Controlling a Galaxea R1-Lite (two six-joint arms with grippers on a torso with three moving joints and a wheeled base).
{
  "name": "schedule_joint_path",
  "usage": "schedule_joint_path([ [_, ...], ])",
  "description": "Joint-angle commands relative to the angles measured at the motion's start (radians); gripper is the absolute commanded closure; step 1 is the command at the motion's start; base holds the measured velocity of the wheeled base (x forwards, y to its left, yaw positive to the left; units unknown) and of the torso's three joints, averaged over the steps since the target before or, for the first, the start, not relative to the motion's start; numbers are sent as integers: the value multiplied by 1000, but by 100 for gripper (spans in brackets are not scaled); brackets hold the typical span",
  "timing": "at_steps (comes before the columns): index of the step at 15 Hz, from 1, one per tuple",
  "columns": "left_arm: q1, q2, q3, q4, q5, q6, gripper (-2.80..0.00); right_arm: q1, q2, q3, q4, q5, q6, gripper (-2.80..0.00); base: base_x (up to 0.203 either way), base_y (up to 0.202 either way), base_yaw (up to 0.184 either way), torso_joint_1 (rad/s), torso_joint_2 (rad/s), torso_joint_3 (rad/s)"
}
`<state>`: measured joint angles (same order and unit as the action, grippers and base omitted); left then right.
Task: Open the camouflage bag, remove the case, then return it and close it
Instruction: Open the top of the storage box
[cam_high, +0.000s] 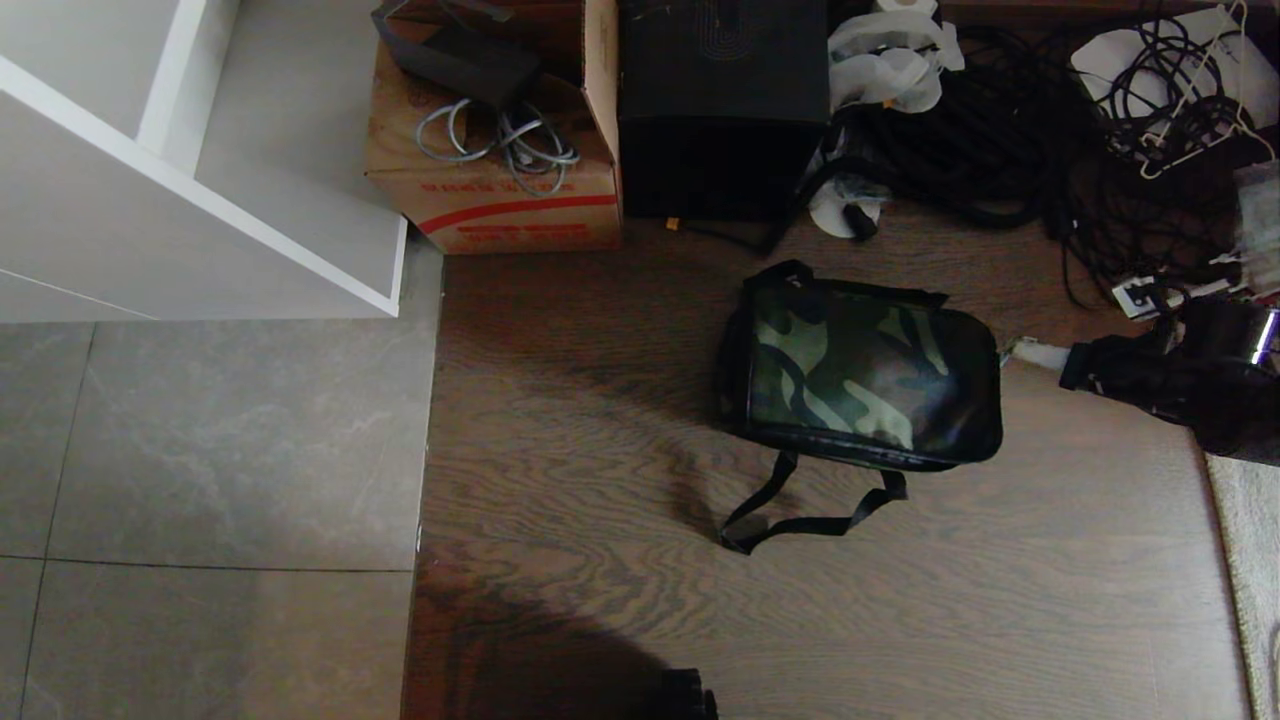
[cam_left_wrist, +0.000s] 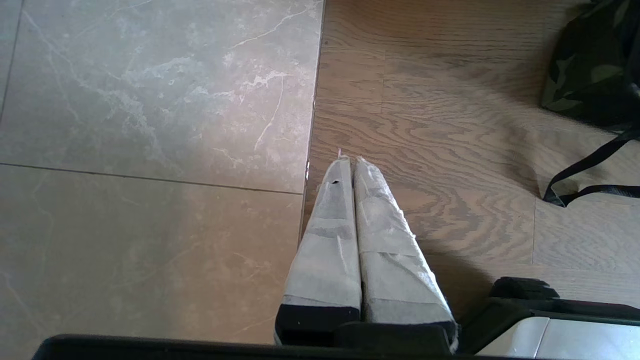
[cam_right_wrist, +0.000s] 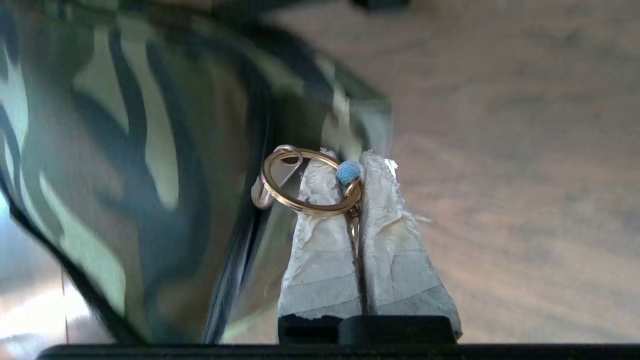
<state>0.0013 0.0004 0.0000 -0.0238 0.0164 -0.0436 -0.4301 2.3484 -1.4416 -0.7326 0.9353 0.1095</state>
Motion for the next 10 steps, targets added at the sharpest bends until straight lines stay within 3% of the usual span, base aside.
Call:
schedule_joint_path([
  [1, 0, 0, 10, -1, 0, -1, 0, 12, 21, -61, -9, -10, 40, 0, 0, 0, 0, 0, 0, 0],
  [10, 0, 0, 10, 0, 0, -1, 0, 73, 48, -141, -36, -67, 125, 0, 0, 0, 0, 0, 0, 0],
])
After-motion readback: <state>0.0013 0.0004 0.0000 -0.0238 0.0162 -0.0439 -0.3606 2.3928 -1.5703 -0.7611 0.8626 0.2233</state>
